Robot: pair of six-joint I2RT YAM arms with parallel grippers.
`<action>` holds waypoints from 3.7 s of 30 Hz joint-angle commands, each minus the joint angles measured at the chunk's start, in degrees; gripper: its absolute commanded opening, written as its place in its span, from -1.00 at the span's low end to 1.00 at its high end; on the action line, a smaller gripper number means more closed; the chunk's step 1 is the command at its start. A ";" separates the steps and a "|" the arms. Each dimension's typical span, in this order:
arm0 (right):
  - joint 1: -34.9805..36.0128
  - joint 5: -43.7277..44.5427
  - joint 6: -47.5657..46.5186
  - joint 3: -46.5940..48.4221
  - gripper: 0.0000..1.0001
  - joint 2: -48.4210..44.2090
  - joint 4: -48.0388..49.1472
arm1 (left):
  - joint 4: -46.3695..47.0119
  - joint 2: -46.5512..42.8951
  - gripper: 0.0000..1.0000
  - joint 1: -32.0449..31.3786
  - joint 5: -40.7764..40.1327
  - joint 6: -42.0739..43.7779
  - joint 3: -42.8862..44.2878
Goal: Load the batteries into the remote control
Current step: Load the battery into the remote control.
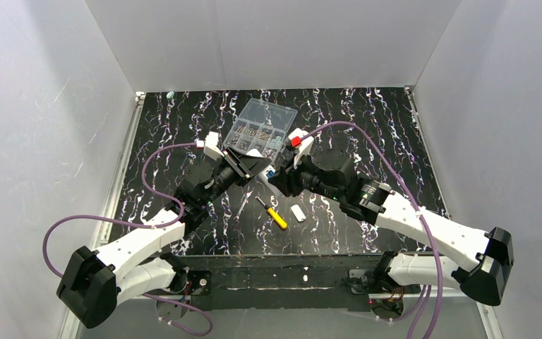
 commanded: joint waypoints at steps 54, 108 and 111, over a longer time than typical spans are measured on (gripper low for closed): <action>-14.32 -49.58 -35.61 -3.48 -0.03 -13.70 -0.06 | 1.73 3.76 -1.00 -0.22 29.42 -6.55 8.70; -15.55 -53.50 -44.49 -2.69 -0.29 -7.09 -5.18 | 2.53 4.50 -1.00 -0.22 29.66 -8.51 9.53; -15.55 -53.61 -45.04 -2.82 -0.31 -7.01 -6.27 | 2.64 4.55 -1.00 -0.26 29.66 -8.56 9.68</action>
